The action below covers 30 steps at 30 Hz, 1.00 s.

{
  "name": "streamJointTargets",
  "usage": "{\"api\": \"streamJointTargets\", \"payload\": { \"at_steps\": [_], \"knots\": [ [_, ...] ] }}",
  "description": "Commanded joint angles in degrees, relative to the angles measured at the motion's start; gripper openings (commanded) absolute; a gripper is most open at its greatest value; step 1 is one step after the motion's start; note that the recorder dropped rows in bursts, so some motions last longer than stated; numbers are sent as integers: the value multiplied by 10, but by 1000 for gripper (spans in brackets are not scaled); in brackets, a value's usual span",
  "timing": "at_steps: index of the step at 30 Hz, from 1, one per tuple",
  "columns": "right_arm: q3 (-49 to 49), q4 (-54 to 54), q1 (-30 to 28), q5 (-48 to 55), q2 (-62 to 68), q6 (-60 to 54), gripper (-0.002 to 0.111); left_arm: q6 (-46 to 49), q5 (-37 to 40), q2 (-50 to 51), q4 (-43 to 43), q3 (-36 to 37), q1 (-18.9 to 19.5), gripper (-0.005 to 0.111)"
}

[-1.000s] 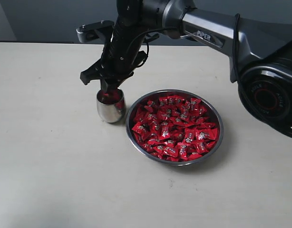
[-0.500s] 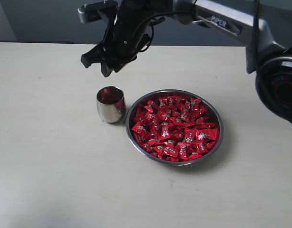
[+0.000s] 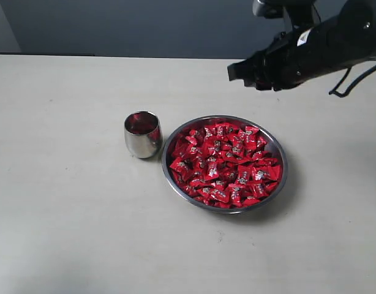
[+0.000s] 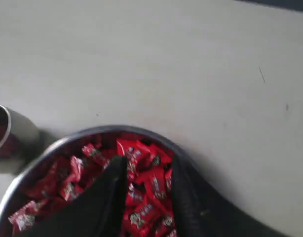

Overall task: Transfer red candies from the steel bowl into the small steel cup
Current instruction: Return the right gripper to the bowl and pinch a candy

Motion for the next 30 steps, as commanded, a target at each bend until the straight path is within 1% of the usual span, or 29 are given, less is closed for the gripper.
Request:
{"api": "streamJointTargets", "payload": {
  "at_steps": [1,4,9,14,16,21,24,30],
  "knots": [
    [17,0,-5,24,18,11,31,-1,-4,-3,1,3,-4,0],
    [9,-3,6,39,40,11,31,-1,-4,-3,1,3,-4,0],
    [-71,-3,7,164,106,11,31,-1,-4,-3,1,3,-4,0],
    [-152,-5,12,261,157,11,31,-1,-4,-3,1,3,-4,0],
    [-178,-11,24,296,174,11,31,-1,-4,-3,1,3,-4,0],
    [-210,-40,51,315,207,11,31,-1,-4,-3,1,3,-4,0],
    [-223,-38,57,339,228,12,31,-1,-4,-3,1,3,-4,0],
    [-229,-54,65,347,253,12,31,-1,-4,-3,1,3,-4,0]
  ]
}}
